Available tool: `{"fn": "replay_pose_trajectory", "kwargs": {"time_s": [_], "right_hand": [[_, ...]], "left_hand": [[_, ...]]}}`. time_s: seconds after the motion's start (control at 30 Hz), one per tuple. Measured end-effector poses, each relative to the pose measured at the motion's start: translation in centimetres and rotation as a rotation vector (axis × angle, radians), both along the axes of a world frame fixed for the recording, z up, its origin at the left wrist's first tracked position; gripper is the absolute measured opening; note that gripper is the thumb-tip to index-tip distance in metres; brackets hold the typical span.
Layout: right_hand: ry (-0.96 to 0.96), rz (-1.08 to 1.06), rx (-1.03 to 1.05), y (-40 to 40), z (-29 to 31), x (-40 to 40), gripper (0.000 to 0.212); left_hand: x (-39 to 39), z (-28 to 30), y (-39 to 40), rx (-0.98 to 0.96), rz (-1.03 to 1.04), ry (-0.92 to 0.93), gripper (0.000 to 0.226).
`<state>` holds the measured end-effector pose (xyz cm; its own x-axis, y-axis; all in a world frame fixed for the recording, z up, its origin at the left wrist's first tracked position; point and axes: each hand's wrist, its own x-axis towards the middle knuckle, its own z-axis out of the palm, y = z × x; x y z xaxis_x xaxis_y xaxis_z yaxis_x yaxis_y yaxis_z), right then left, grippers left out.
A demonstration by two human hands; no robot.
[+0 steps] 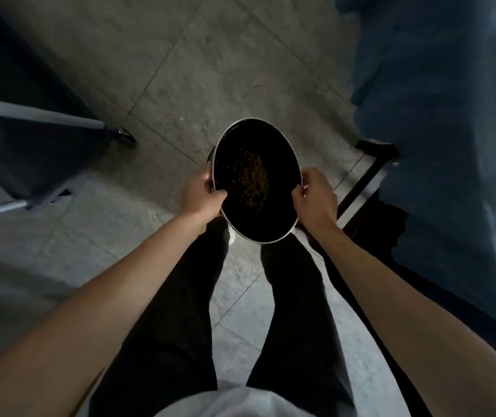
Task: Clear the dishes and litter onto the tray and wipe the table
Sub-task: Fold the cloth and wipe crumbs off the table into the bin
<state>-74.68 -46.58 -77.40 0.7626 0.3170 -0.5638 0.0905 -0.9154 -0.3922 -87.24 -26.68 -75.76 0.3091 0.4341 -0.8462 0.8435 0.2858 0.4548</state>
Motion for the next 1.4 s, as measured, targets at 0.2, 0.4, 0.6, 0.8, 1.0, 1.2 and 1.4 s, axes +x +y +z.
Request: {"fn": "replay_pose_trajectory", "kwargs": {"time_s": [0.2,0.4,0.6,0.8,1.0,1.2,1.4], "right_hand": [[0.010,-0.016,0.015,2.4,-12.0,-0.9,0.024],[0.005,0.017,-0.032,3.4,-22.4,-0.7,0.021],[-0.007,0.075,-0.082,3.8,-26.6,-0.8,0.024],[-0.025,0.076,-0.059,3.2,-27.5,-1.8,0.027],[0.006,0.177,-0.037,2.8,-21.5,-1.3,0.063],[-0.009,0.258,0.040,3.3,-9.3,-1.2,0.070],[-0.073,0.198,0.081,2.1,4.1,-1.1,0.074]], "left_hand": [[-0.8,-13.7,2.5,-0.002,0.003,0.065,0.047],[-0.1,-24.6,2.7,0.030,0.000,0.009,0.063],[-1.3,-29.4,1.8,-0.014,0.121,-0.009,0.073],[-2.5,-29.8,1.0,-0.003,0.098,-0.071,0.072],[-0.7,-23.3,0.9,-0.003,-0.087,-0.005,0.076],[1.0,-12.3,0.1,0.083,-0.241,-0.086,0.075],[4.0,0.8,-1.4,0.169,-0.378,-0.218,0.074]]}}
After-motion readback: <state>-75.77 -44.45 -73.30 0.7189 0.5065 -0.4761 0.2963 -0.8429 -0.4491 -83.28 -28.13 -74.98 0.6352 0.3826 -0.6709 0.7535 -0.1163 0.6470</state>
